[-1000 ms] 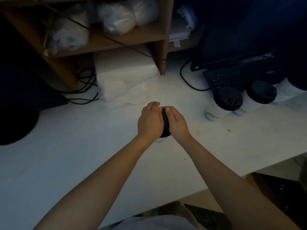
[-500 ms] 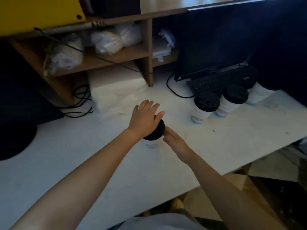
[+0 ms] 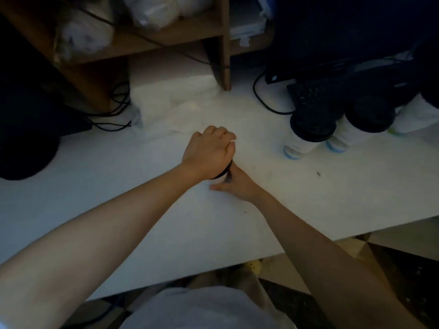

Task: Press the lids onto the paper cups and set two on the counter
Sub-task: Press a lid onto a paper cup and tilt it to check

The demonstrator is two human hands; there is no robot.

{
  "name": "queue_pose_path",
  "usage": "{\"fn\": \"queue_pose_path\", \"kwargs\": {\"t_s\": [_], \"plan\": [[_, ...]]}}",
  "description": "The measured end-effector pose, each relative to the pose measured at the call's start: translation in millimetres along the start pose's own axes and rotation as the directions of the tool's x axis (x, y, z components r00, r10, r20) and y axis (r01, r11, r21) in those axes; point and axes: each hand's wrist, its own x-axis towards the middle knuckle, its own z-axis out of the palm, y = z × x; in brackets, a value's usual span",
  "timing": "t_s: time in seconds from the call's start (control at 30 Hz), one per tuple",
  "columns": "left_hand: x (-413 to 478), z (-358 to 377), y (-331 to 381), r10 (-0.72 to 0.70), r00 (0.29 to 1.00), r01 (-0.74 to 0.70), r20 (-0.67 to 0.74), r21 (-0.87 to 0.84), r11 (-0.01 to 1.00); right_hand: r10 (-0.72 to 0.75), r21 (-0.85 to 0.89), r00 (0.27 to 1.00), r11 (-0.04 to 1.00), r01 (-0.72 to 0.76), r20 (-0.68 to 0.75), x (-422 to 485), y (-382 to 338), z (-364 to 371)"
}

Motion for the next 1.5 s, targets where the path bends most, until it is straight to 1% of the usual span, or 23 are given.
{"fn": "queue_pose_path", "kwargs": {"t_s": [0.2,0.3,0.37,0.4,0.43,0.5,0.53,0.6,0.67,0.73,0.8,0.83,0.9,0.97,1.03,1.1,1.17,1.2,1.23,1.27,1.33,1.43,1.5], "plan": [[0,-1,0,0.007,1.0,-0.006,-0.014,0.041,0.999,-0.034,0.002,0.999,0.999,0.034,-0.036,1,3,1],[-2,-3,-2,0.069,0.997,-0.069,-0.023,0.028,0.997,-0.08,-0.007,0.989,0.997,0.08,-0.124,-2,2,5],[-3,-6,-3,0.058,0.996,-0.053,-0.065,0.071,0.996,-0.089,0.009,0.979,0.996,0.092,-0.184,-4,0,10],[-3,-8,-1,-0.004,0.997,0.011,-0.079,0.086,0.996,-0.088,0.034,0.971,0.995,0.097,-0.221,-4,-1,13],[-4,-9,1,-0.11,0.991,0.115,-0.071,0.076,0.99,-0.094,0.052,0.96,0.992,0.111,-0.264,-5,-1,17],[-5,-10,1,-0.336,0.942,0.335,-0.006,-0.062,0.94,-0.104,0.05,0.94,0.991,0.126,-0.324,-6,-1,24],[-6,-9,-1,-0.39,0.92,0.393,0.05,-0.166,0.905,-0.096,0.031,0.944,0.993,0.111,-0.316,-8,-1,26],[-8,-6,-8,-0.351,0.931,0.362,0.095,-0.343,0.867,-0.079,0.006,0.973,0.997,0.082,-0.216,-10,-2,24],[-11,-5,-11,-0.286,0.956,0.287,0.064,-0.406,0.868,-0.087,0.023,0.992,0.996,0.089,-0.088,-10,-4,13],[-12,-8,-11,-0.274,0.96,0.267,0.049,-0.443,0.856,-0.073,0.041,0.997,0.997,0.072,0.001,-7,-7,1],[-12,-11,-11,-0.258,0.966,0.238,0.021,-0.464,0.853,-0.06,0.044,0.998,0.997,0.061,-0.023,-4,-8,-1],[-12,-11,-12,-0.259,0.966,0.232,0.003,-0.461,0.856,-0.078,0.002,0.992,0.997,0.079,-0.098,-4,-10,3],[-10,-11,-13,-0.285,0.958,0.241,-0.035,-0.443,0.864,-0.165,-0.155,0.939,0.98,0.123,-0.301,-5,-6,18],[-6,-11,-8,-0.313,0.949,0.277,-0.027,-0.401,0.873,-0.233,-0.235,0.884,0.961,0.146,-0.406,-8,1,35],[-5,-11,0,-0.321,0.947,0.306,0.014,-0.347,0.887,-0.239,-0.213,0.892,0.963,0.166,-0.385,-9,12,45],[-6,-9,6,-0.31,0.95,0.31,0.044,-0.272,0.911,-0.239,-0.153,0.921,0.968,0.2,-0.307,-10,20,44],[-7,-7,9,-0.267,0.963,0.27,0.04,-0.182,0.946,-0.191,-0.039,0.954,0.981,0.187,-0.23,-11,19,35],[-7,-7,10,-0.242,0.969,0.245,0.04,-0.148,0.958,-0.18,-0.035,0.962,0.984,0.176,-0.208,-9,18,29],[-6,-7,11,-0.226,0.973,0.229,0.04,-0.111,0.967,-0.171,-0.035,0.962,0.985,0.168,-0.215,-5,18,24],[-5,-8,12,-0.229,0.973,0.232,0.039,-0.063,0.971,-0.191,-0.11,0.951,0.979,0.169,-0.242,-2,17,21],[-4,-8,15,-0.304,0.951,0.304,0.052,0.016,0.953,-0.248,-0.201,0.91,0.961,0.188,-0.331,3,19,23],[-10,-1,18,-0.409,0.911,0.412,0.052,-0.083,0.907,-0.248,-0.187,0.859,0.966,0.181,-0.448,5,25,34],[-13,4,20,-0.409,0.912,0.405,0.0,-0.142,0.903,-0.254,-0.16,0.862,0.966,0.203,-0.438,6,25,37]]}}
